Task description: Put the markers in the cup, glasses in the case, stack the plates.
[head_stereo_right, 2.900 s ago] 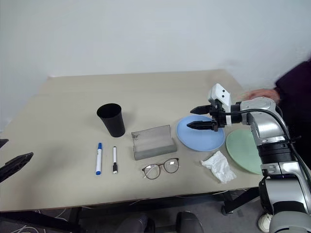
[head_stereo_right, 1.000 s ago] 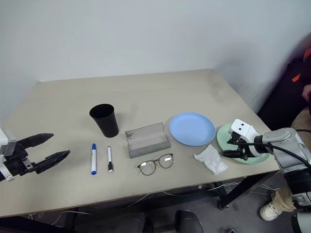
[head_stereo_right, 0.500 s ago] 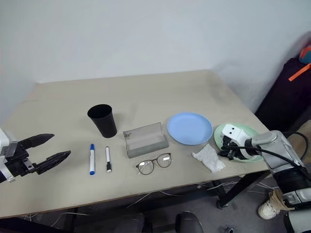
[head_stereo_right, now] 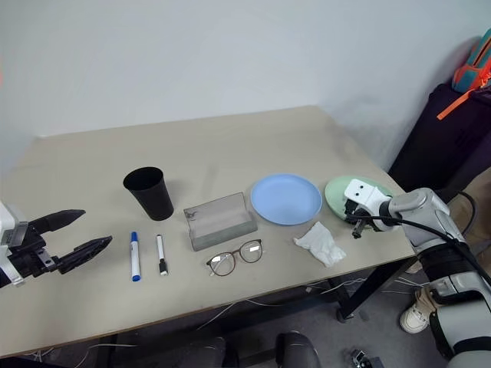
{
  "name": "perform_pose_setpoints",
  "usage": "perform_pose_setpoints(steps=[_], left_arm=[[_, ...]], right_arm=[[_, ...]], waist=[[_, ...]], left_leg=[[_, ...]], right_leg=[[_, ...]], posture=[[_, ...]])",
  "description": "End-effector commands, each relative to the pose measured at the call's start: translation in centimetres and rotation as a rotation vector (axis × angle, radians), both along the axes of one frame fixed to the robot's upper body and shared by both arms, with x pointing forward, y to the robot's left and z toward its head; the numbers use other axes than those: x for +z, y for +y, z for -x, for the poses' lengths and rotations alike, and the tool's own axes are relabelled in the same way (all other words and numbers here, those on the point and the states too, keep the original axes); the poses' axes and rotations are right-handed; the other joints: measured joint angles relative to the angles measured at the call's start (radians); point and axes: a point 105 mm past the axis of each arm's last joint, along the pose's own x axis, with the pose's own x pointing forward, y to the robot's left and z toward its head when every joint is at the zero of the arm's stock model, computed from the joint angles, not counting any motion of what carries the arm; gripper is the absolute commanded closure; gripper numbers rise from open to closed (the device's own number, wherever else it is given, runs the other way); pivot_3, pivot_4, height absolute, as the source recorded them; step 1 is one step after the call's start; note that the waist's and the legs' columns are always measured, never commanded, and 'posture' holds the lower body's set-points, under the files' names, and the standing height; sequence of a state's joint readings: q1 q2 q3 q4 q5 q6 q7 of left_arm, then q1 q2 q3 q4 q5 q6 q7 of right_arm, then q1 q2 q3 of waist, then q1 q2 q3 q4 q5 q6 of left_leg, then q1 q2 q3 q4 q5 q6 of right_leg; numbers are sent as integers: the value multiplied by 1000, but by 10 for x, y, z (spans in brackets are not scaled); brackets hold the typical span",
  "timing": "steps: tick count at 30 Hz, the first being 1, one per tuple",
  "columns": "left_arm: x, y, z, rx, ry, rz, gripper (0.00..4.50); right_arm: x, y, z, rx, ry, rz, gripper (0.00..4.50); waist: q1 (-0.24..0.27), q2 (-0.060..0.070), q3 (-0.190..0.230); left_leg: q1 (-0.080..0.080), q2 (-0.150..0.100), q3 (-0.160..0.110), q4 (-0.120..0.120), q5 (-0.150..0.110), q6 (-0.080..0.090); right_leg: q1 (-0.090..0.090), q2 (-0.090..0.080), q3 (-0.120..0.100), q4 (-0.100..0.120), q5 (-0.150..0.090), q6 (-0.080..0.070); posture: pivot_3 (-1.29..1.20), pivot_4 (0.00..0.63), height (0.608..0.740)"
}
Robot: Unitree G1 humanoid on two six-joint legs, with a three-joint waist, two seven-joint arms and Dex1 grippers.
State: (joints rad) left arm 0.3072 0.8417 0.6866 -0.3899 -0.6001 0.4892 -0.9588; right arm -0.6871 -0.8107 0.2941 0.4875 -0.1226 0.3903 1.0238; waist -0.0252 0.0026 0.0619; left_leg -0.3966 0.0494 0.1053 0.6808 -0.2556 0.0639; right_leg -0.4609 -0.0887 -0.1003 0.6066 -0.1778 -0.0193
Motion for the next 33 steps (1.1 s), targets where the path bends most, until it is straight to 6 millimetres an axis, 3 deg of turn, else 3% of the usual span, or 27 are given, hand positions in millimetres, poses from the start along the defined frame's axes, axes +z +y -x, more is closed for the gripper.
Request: perform_pose_setpoints(steps=[1, 8, 13, 19, 26, 33], left_arm=[[9, -4, -1, -13, -47, -19, 0], [10, -5, -1, -7, -52, -16, 0], [11, -4, 0, -2, -54, -19, 0], [10, -4, 0, 2, -54, -18, 0], [10, -4, -1, 4, -55, -13, 0], [11, -4, 0, 7, -57, -14, 0]], right_arm=[[36, 14, -23, 60, -171, 17, 4464], [57, 51, -32, 235, -268, -18, 4464], [57, 92, -18, 449, -240, -53, 4464], [45, 121, 10, 626, -131, -88, 4464], [30, 135, 26, 697, -57, -93, 4464], [23, 132, 21, 685, -54, -56, 4464]], waist=[[-1, 0, 0], [3, 0, 0], [3, -1, -1], [3, -1, -1], [3, -1, 0], [3, -1, 0]], left_leg=[[0, 0, 2, 0, 0, 0], [2, 1, 3, -1, -2, -4], [2, -1, 2, -1, -7, -9], [2, -1, -2, -3, -10, -13], [2, -1, -3, -1, -10, -13], [3, 0, -2, 1, -10, -13]], right_leg=[[-1, 0, 0, 0, 3, 0], [-1, 1, 2, 2, 9, -6], [-3, 3, 3, 2, 22, -10], [-3, 5, 1, 3, 23, -8], [-1, 4, 0, 3, 22, -10], [-1, 4, 0, 3, 22, -10]], posture=[[0, 0, 737], [0, 0, 737], [0, 0, 737], [0, 0, 737], [0, 0, 737], [0, 0, 737]])
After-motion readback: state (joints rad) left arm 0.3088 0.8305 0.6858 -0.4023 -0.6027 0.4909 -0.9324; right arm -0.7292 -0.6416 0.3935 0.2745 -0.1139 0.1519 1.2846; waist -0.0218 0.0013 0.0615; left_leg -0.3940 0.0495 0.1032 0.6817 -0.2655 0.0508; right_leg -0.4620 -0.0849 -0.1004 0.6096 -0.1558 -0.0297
